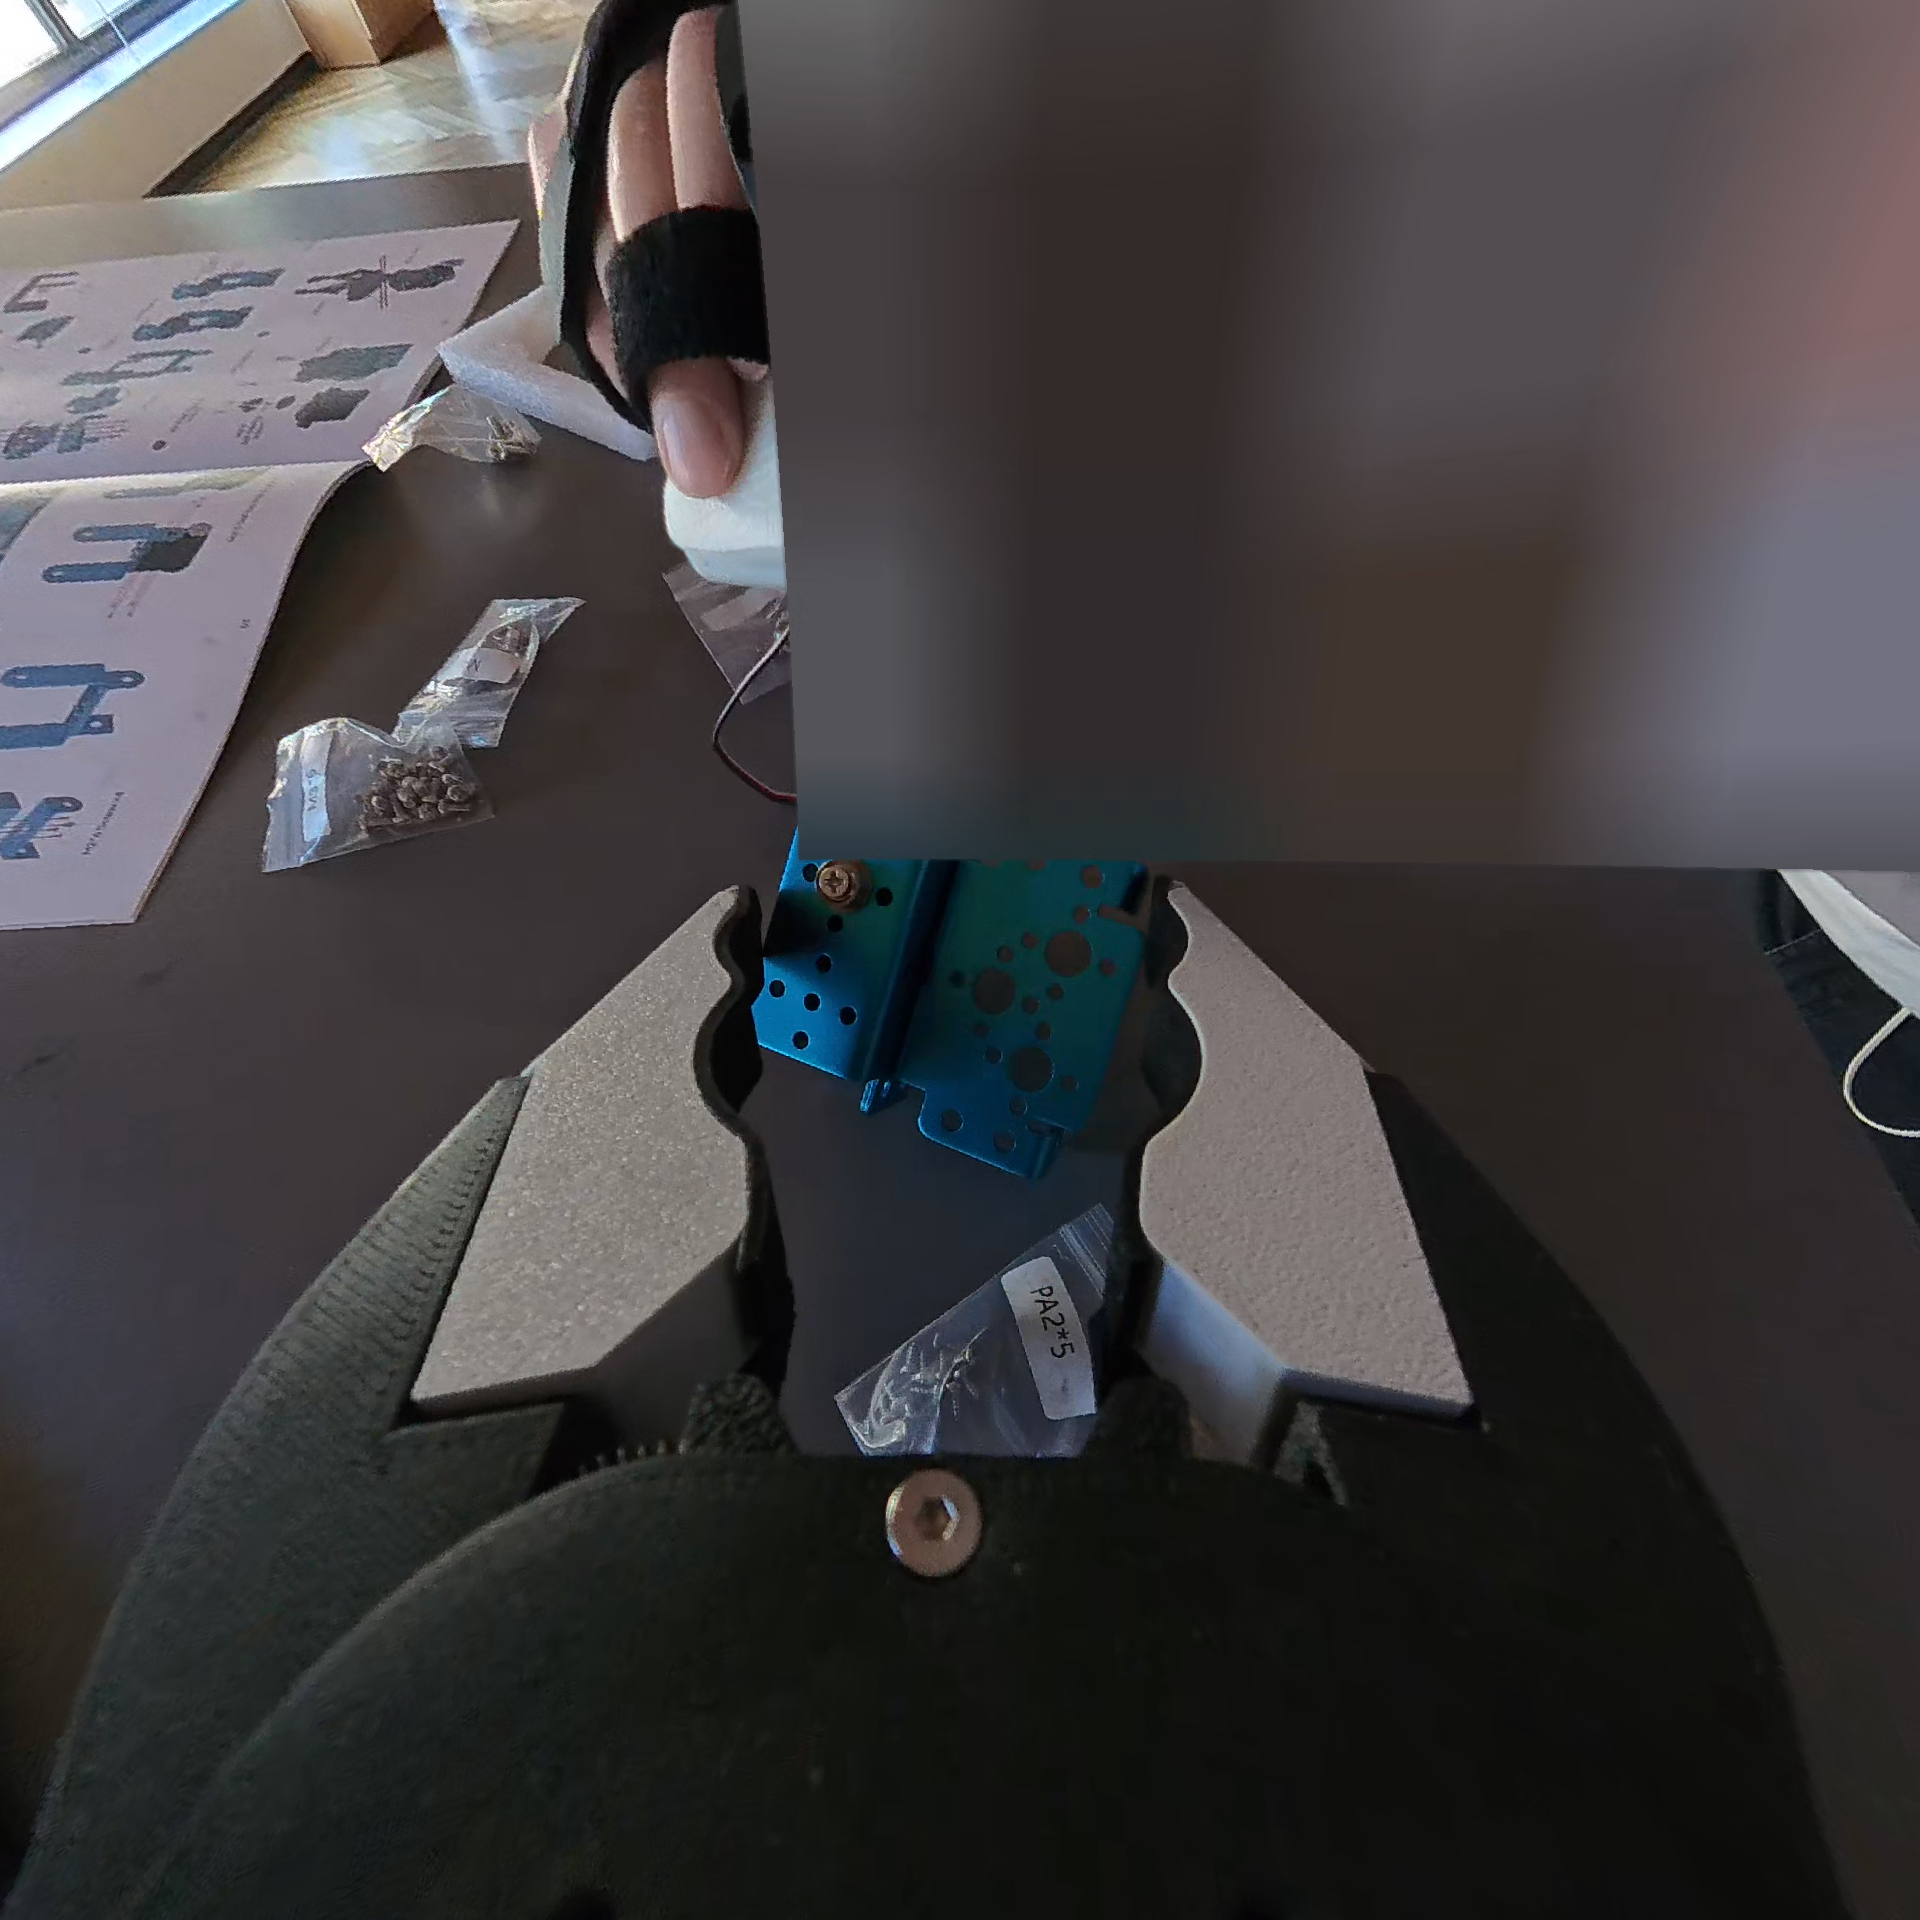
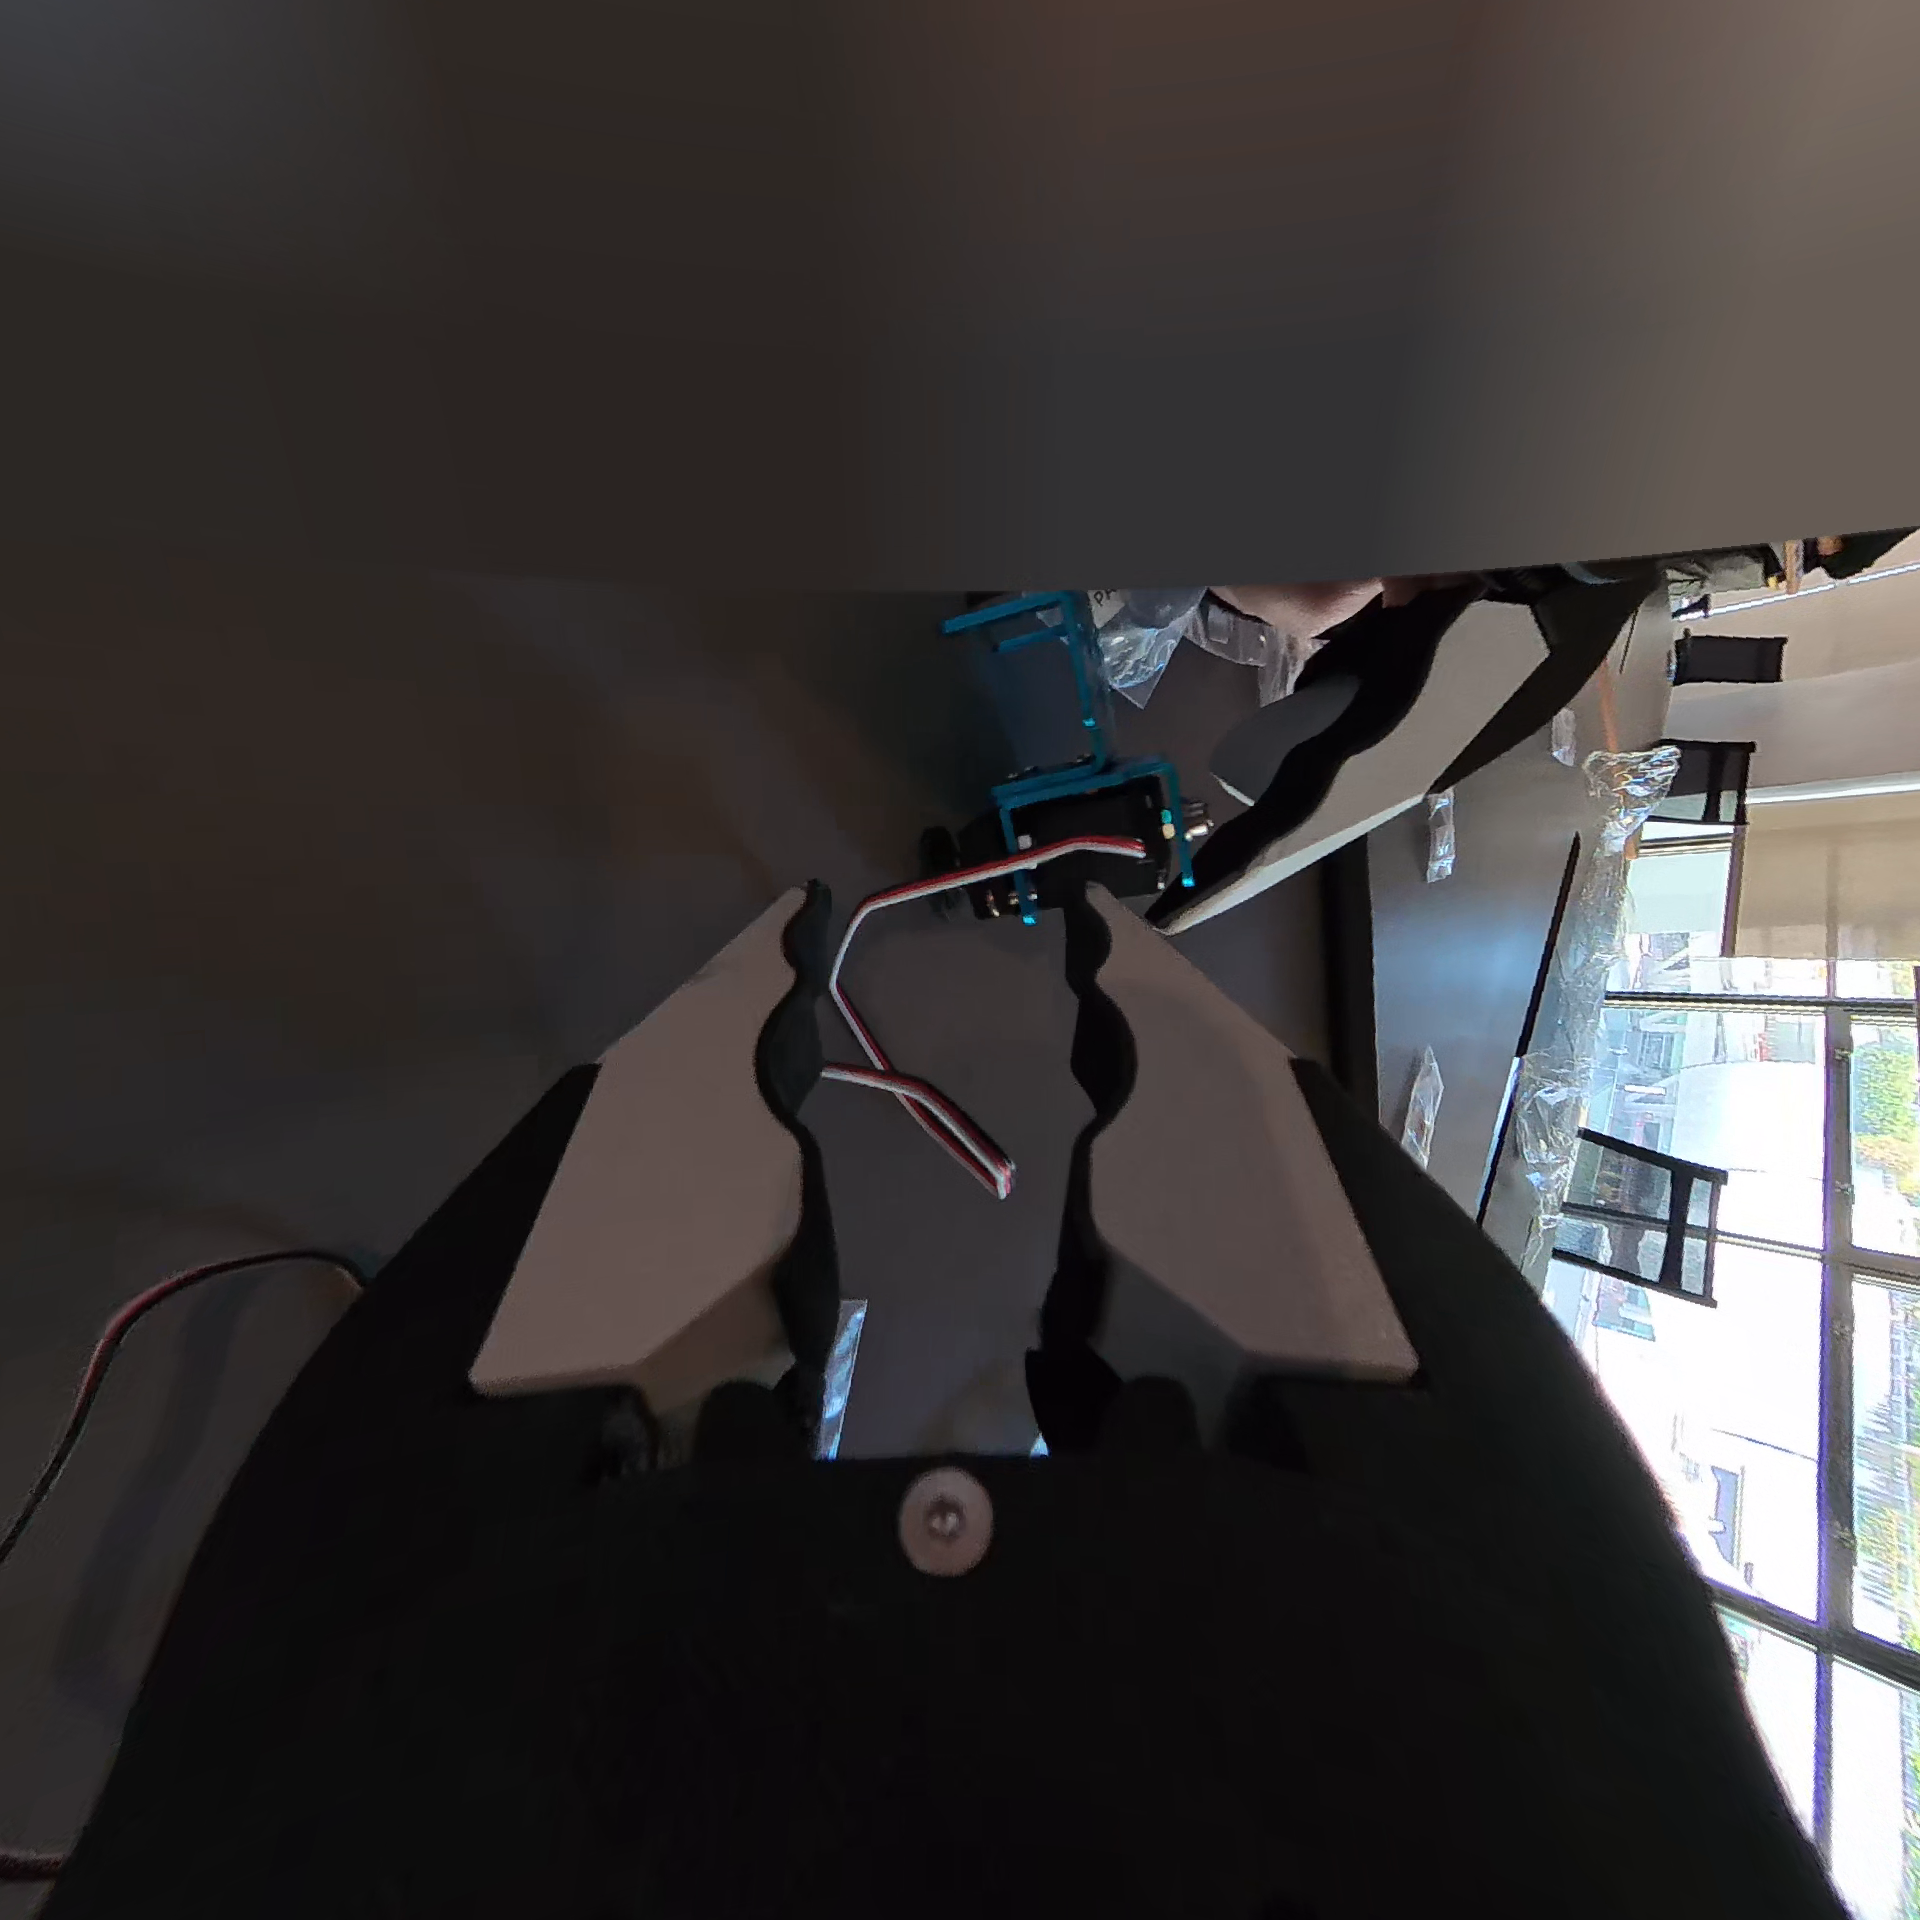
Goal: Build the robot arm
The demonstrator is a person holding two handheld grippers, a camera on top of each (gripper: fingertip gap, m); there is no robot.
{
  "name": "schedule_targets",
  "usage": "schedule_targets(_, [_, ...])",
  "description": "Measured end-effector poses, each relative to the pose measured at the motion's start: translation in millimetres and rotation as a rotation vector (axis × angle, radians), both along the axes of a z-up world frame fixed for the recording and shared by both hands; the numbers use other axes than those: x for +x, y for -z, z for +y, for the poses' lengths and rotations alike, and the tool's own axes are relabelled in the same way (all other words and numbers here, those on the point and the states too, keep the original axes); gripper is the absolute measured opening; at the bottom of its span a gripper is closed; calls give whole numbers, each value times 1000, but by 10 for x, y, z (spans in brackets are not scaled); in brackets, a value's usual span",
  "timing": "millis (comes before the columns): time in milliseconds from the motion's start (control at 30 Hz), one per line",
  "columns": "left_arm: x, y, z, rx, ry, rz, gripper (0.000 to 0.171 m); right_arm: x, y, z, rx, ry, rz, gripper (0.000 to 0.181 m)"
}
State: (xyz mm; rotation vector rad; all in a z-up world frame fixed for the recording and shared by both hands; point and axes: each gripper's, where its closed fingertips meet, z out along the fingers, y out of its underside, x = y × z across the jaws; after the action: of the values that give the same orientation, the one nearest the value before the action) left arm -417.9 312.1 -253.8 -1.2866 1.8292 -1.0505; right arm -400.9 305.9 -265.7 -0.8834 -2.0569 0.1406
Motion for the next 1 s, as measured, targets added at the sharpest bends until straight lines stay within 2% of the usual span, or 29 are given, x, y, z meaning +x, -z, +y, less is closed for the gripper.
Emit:
schedule_targets(567, [7, 3, -11, -11, 4, 5, 76, -62, 37, -83, -141, -21, 9, 45])
schedule_targets(1000, [11, 1, -8, -21, 2, 6, 76, -7, 31, -14, 0, -7, -40, 41])
